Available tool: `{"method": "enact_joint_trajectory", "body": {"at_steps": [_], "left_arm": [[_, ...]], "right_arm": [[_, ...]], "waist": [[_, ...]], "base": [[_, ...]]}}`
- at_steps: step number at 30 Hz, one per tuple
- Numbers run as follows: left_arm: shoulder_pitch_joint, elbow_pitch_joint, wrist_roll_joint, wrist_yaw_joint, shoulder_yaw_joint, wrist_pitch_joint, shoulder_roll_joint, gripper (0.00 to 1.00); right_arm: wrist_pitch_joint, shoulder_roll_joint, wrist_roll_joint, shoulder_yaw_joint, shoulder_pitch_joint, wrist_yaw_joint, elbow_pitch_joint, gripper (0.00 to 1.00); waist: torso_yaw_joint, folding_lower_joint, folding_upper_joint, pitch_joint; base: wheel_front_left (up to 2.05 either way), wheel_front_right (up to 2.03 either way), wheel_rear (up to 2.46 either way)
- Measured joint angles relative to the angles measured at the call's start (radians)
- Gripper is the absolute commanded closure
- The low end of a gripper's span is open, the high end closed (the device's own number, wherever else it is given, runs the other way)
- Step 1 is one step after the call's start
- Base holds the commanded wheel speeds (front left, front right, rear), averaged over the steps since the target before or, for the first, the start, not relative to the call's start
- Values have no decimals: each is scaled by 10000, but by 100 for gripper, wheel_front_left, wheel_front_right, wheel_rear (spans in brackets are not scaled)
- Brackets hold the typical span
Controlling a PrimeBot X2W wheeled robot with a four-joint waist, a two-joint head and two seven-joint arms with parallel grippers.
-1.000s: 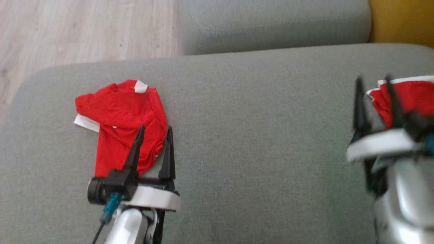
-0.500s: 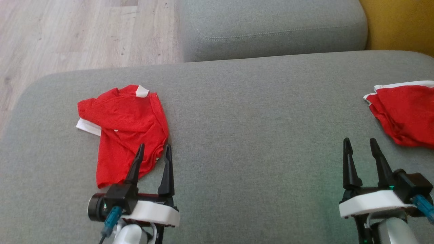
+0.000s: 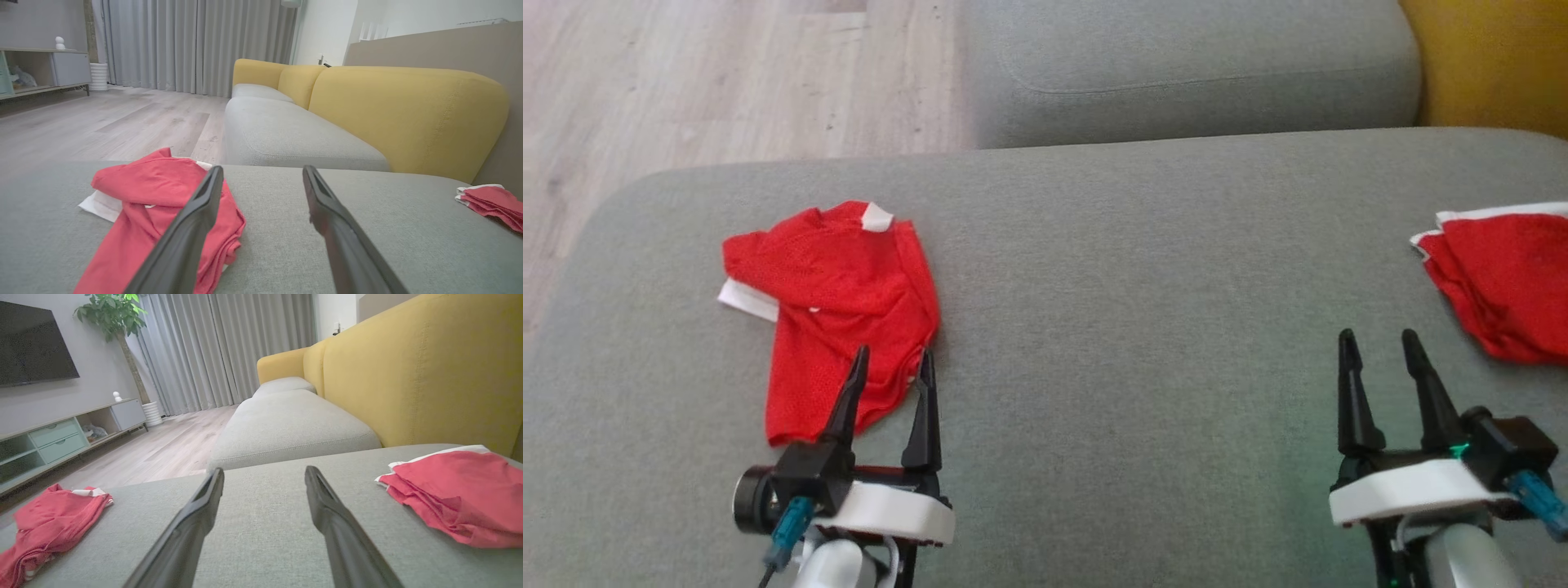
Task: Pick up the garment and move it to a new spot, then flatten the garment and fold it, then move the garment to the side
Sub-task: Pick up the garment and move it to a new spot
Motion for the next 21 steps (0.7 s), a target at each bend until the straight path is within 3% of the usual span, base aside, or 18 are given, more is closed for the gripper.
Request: {"method": "enact_joint_trajectory", "body": {"at_steps": [21], "left_arm": [[178, 207, 293, -13, 395, 0, 4, 0]], "right_arm": [[0, 6, 374, 1283, 436, 0, -111, 0]], "waist": [[2664, 0, 0, -366]], "base": [[0, 0, 0]]}}
